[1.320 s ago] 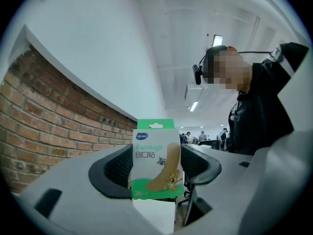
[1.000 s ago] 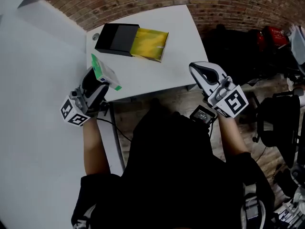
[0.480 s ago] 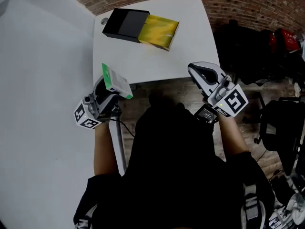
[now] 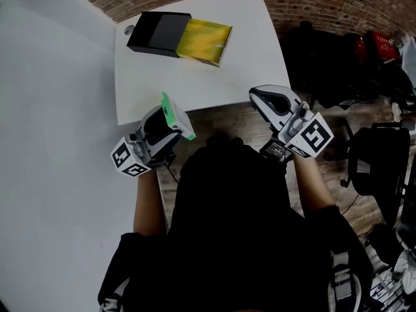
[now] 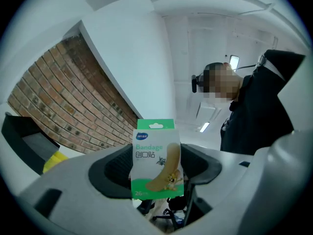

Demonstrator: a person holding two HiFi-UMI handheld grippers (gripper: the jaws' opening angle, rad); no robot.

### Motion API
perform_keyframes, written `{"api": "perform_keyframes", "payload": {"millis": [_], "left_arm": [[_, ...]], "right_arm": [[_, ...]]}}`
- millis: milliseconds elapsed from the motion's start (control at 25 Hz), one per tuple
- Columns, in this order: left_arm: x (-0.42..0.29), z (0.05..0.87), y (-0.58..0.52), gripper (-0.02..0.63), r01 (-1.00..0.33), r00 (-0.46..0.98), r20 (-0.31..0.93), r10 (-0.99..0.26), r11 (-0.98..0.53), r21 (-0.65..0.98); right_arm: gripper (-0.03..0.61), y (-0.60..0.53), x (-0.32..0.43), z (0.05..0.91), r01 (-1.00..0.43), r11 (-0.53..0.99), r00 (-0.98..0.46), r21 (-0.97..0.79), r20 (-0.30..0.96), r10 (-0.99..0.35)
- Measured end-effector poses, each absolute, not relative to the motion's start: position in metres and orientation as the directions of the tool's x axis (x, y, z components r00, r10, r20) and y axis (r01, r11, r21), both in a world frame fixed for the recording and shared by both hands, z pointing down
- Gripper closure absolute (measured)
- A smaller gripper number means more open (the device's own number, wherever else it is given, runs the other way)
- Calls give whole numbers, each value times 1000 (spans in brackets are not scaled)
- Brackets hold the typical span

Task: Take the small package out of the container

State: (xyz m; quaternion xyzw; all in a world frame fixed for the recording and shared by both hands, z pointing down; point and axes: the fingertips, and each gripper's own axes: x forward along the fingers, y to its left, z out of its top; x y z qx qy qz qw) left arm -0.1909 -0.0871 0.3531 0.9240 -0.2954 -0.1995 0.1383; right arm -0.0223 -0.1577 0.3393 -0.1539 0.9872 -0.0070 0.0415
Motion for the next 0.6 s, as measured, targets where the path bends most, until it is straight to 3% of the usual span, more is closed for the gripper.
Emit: {"api": "perform_keyframes", "payload": {"millis": [600], "left_arm": [[-145,369,-107,299,-435,833,-197,-517,-832,345]], "right_arm": [[574,-138,-24,351,-198,980,-978,-16,-60,-199]]}}
